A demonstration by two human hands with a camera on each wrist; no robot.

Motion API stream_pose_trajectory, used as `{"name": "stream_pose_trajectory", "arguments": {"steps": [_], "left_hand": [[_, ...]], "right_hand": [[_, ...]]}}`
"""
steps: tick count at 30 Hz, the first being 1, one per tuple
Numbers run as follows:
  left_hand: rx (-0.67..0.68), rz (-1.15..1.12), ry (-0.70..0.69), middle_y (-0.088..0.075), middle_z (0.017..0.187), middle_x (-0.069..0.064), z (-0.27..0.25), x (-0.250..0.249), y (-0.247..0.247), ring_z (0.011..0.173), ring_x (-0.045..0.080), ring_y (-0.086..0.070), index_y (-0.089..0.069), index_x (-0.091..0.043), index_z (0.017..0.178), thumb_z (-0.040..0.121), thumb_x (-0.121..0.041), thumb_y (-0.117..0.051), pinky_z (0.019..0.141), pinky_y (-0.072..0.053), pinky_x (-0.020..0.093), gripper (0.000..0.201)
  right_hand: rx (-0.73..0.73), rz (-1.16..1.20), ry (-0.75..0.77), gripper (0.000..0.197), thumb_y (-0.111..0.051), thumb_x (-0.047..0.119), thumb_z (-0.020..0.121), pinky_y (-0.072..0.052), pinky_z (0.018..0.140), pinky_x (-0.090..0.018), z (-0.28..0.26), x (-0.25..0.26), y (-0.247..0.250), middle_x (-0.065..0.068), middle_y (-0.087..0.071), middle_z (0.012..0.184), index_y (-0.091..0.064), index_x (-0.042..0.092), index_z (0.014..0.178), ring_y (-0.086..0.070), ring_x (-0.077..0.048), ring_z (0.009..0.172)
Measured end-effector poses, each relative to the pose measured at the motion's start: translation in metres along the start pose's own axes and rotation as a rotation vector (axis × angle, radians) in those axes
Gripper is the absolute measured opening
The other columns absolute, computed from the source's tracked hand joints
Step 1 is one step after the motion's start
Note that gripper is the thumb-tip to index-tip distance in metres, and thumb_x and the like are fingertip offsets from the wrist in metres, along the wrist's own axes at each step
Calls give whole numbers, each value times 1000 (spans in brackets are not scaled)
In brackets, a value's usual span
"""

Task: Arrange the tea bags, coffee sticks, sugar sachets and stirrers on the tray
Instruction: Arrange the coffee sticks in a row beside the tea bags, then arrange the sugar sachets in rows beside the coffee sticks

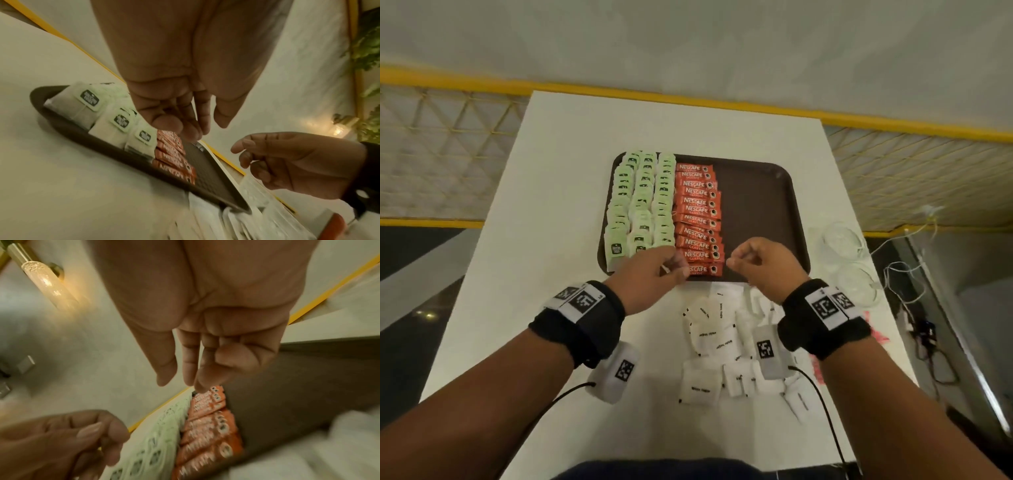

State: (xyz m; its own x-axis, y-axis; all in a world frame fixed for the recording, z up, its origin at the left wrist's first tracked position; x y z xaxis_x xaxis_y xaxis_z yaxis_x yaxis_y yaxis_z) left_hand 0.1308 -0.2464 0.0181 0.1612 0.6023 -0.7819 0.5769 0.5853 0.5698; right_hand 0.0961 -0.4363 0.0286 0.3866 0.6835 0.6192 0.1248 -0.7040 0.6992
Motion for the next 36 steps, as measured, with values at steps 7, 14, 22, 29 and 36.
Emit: {"name": "stream_pose_trajectory", "arguments": {"steps": [7, 14, 22, 29, 36], "left_hand": [[132, 148, 6, -56, 111, -3, -18, 6, -50, 93, 12, -58, -56, -21, 115, 95, -35, -60, 79, -47, 26, 25], [134, 116, 183, -46, 136, 10, -25, 30, -88, 112, 23, -57, -38, -15, 142, 83, -40, -75, 98, -48, 37, 74], [37, 298, 285, -40, 145, 14, -25, 33, -100, 128, 32, -47, -31, -11, 147, 80, -36, -77, 106, -41, 42, 85], [-42, 179, 389, -62, 119, 11, -35, 31, -99, 107, 29, -59, -54, -7, 121, 80, -25, -78, 90, -48, 34, 50], [-185, 134, 444, -61, 124, 12, -51, 37, -102, 110, 29, -58, -59, -7, 123, 92, -20, -64, 85, -43, 29, 34]], "right_hand": [[-34, -80, -108, 13, -69, 21, 87, -44, 77, -24, -68, -67, -18, 3, -64, 96, -65, 21, 99, -60, -16, 89], [34, -224, -141, 44, -54, -2, 90, -46, 82, -16, -87, -103, -31, 5, -49, 129, -60, 28, 122, -56, -17, 112], [171, -517, 72, 76, -54, -9, 86, -37, 110, -34, -83, -92, -48, -1, -26, 157, -33, 27, 150, -41, -25, 136], [267, -641, 170, 76, -52, -6, 86, -40, 109, -39, -81, -85, -59, -1, -33, 153, -28, 25, 152, -42, -26, 134], [257, -685, 233, 60, -63, 14, 90, -45, 100, -38, -72, -81, -57, -6, -43, 132, -37, 21, 144, -50, -27, 121]]}}
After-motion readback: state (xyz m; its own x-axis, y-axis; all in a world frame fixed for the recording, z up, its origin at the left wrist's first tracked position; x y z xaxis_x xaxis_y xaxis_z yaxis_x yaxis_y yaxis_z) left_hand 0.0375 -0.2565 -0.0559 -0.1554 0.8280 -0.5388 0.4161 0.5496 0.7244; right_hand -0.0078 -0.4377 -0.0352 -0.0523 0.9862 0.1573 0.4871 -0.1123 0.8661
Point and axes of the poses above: each hand's wrist, its own z-axis towards the middle knuckle, its own y-axis out of the back of the hand, x = y × z, the point moved 10 cm from there along z, towards the middle knuckle
